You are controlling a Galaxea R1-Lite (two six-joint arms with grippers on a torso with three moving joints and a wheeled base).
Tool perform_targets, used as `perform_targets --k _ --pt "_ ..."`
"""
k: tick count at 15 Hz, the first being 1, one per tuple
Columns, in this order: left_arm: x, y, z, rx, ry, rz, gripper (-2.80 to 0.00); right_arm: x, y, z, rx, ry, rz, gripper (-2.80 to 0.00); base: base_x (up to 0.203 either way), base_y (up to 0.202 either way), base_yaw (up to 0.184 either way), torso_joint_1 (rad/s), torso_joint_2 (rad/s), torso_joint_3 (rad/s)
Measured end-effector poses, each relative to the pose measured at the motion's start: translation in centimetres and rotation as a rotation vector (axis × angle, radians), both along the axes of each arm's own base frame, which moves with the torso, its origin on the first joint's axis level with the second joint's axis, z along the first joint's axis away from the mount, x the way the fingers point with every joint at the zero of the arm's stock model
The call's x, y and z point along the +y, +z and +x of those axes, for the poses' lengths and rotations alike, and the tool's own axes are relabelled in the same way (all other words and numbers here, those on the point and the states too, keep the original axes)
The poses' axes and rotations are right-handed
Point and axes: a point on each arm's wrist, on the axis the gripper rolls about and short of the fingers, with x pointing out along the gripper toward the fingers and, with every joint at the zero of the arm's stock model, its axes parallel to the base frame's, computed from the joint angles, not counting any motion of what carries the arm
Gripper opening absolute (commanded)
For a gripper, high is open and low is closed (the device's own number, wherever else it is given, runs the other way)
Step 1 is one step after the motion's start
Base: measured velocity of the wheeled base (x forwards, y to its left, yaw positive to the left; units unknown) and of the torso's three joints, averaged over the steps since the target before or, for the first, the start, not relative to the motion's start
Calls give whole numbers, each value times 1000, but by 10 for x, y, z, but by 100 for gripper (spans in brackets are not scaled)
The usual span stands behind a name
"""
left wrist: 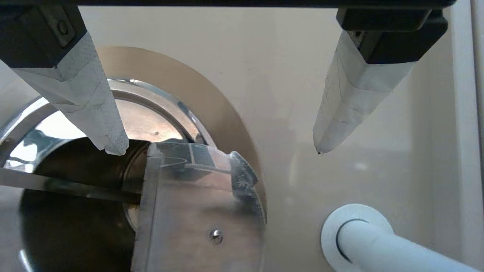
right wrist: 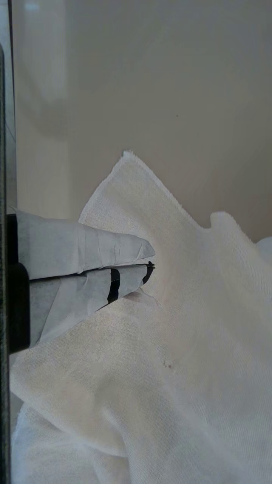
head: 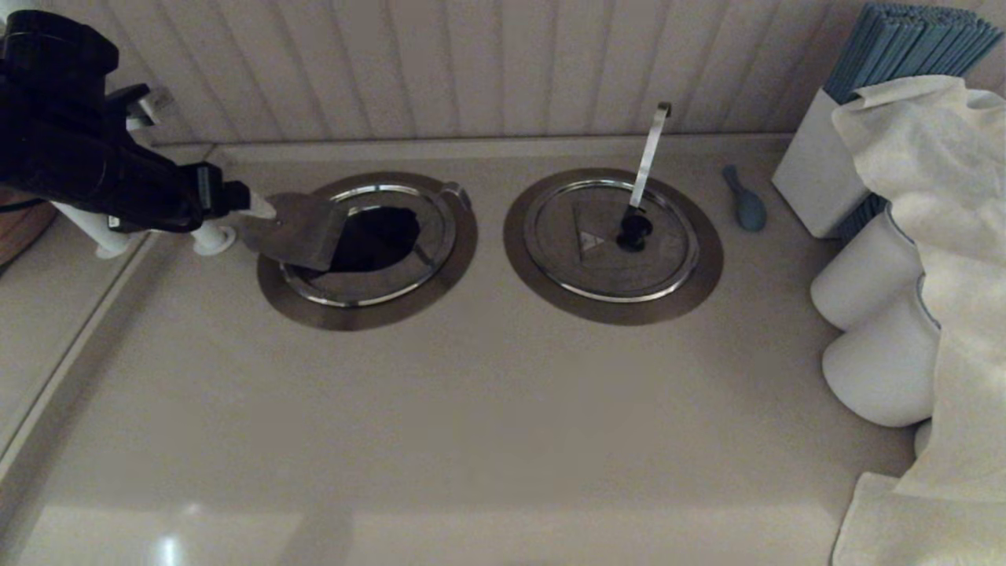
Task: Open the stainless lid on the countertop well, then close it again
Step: Close the lid
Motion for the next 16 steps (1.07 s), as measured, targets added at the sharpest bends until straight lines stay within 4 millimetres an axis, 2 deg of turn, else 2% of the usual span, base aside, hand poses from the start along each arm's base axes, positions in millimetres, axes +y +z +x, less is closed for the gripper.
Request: perform_targets --k 5,10,16 --pt "5 -10 9 28 -24 -34 0 0 0 0 0 0 1 -280 0 0 0 0 0 0" --pt "29 -19 13 46 -84 -173 0 0 0 0 0 0 0 -280 0 0 0 0 0 0" --pt "38 -27 25 30 -134 -247 0 0 0 0 0 0 1 -280 0 0 0 0 0 0"
